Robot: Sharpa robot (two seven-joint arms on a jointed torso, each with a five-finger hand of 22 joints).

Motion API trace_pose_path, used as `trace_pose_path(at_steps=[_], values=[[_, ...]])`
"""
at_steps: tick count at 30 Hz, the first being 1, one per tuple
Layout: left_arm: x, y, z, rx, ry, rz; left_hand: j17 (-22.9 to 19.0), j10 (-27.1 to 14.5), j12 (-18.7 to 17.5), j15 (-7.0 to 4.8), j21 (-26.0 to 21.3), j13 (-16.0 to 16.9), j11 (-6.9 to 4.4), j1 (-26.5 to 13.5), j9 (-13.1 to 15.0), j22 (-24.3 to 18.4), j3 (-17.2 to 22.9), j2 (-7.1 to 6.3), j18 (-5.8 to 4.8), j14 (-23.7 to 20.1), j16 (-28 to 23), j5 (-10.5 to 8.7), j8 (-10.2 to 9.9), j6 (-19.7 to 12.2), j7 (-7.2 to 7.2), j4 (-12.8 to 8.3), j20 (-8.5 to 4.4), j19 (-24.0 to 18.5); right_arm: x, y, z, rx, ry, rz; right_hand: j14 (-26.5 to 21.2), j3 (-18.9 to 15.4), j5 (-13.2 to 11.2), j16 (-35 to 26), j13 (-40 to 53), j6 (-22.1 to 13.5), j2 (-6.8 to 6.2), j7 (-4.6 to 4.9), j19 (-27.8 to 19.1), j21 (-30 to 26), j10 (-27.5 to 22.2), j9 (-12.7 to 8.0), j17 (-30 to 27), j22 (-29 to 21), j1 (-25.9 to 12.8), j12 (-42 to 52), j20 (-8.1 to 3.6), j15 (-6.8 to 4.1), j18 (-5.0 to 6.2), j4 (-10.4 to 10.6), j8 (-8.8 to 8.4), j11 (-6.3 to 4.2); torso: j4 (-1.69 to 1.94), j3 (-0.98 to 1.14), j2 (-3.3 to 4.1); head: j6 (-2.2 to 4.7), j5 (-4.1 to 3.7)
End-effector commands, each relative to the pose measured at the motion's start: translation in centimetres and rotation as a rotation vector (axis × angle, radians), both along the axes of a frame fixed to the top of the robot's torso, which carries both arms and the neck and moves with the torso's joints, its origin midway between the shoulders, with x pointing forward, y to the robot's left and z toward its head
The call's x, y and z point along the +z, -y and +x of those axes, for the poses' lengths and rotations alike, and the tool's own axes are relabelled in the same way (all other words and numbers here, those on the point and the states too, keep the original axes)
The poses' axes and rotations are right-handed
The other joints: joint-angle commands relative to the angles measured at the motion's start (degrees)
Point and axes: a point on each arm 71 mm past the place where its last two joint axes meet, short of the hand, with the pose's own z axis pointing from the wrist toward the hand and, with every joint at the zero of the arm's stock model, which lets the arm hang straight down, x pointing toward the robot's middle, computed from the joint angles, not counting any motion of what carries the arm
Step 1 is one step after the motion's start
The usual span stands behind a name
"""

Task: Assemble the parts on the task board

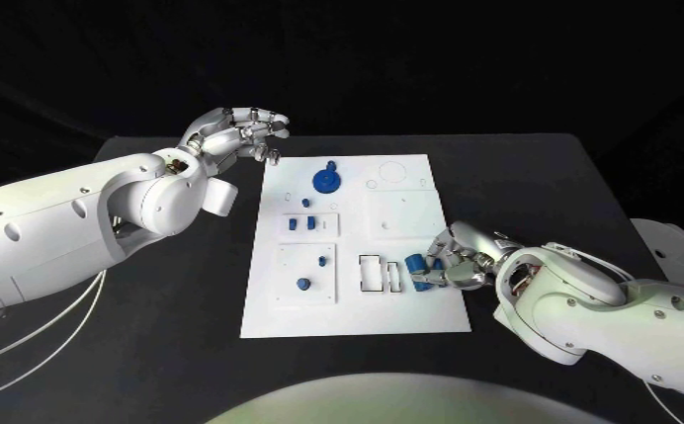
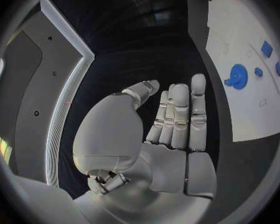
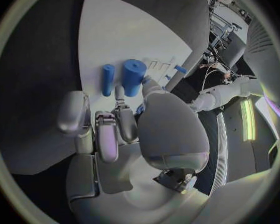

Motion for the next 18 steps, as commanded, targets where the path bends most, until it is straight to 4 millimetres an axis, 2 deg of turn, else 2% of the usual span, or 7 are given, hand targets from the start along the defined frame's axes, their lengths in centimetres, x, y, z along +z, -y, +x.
trace_pose_path(at_steps=[1,7,12,15,18], values=[[0.1,0.2,-0.1,-0.014,0.002,-0.016,0.0,-0.2,0.1,-0.05,-0.1,-0.1,0.07,-0.4,0.1,-0.1,0.0,0.26,0.62,-0.3,-0.4,0.17,0.2,-0.4,0.06,0.3,0.3,-0.1,-0.3,-0.3,0.0,0.023,-0.007,-0.026,5.3,-0.3,0.2,0.2,2.1,0.3,0.14,-0.21,0.4,0.2,0.4,0.1,11.4,4.3,0.5,0.2,0.05,-0.36,-0.65,0.0,-0.4,-0.17,-0.01,0.0,-0.01,-0.18,-0.12],[0.1,0.2,-0.1,-0.016,0.001,-0.017,0.0,-0.2,0.1,-0.05,-0.1,-0.1,0.07,-0.4,0.1,-0.1,0.0,0.26,0.62,-0.3,-0.4,0.17,0.2,-0.4,0.06,0.3,0.3,-0.1,-0.8,-0.5,0.1,0.034,-0.02,-0.044,5.3,-0.3,0.3,0.3,2.4,0.4,0.18,-0.21,0.4,0.2,0.5,0.1,11.5,4.4,0.7,0.4,0.05,-0.37,-0.67,0.0,-0.42,-0.17,0.06,0.03,0.02,-0.32,-0.17],[0.1,0.2,-0.1,-0.015,0.0,-0.016,0.0,-0.2,0.1,-0.05,-0.1,-0.1,0.07,-0.4,0.1,-0.1,0.0,0.26,0.62,-0.3,-0.4,0.17,0.2,-0.4,0.06,0.3,0.3,-0.1,-1.2,-0.5,0.3,0.037,-0.026,-0.061,5.3,-0.1,1.1,0.3,2.5,0.5,0.47,-0.24,0.4,0.2,0.5,0.2,11.5,4.5,1.9,0.6,0.02,-0.39,-0.67,0.0,-0.56,-0.2,0.01,0.04,0.01,-0.38,0.28],[0.1,0.2,-0.1,-0.016,-0.001,-0.016,-0.1,-0.2,0.1,-0.03,-0.1,-0.1,0.08,-0.5,0.1,-0.1,0.0,0.25,0.62,-0.4,-0.5,0.16,0.2,-0.5,0.08,0.4,0.31,-0.1,-1.4,-0.6,0.3,0.037,-0.029,-0.063,5.3,0.5,2.4,0.3,2.7,0.8,0.84,-0.28,0.4,0.3,0.5,0.2,11.5,4.6,3.5,0.7,-0.01,-0.42,-0.69,-0.1,-0.77,-0.24,-0.02,0.0,-0.05,-0.38,0.35],[0.1,0.2,-0.1,-0.017,-0.001,-0.016,-0.1,-0.2,0.1,-0.03,-0.1,-0.1,0.08,-0.5,0.1,-0.1,0.0,0.25,0.62,-0.4,-0.5,0.16,0.2,-0.5,0.08,0.4,0.31,-0.1,-1.4,-0.7,0.3,0.029,-0.026,-0.052,5.3,1.5,4.9,0.3,3.2,1.6,1.33,-0.5,0.5,0.6,0.8,0.3,11.8,4.9,5.1,1.2,-0.11,-0.57,-0.75,-0.1,-0.92,-0.44,-0.01,-0.02,-0.06,-0.45,0.36]])
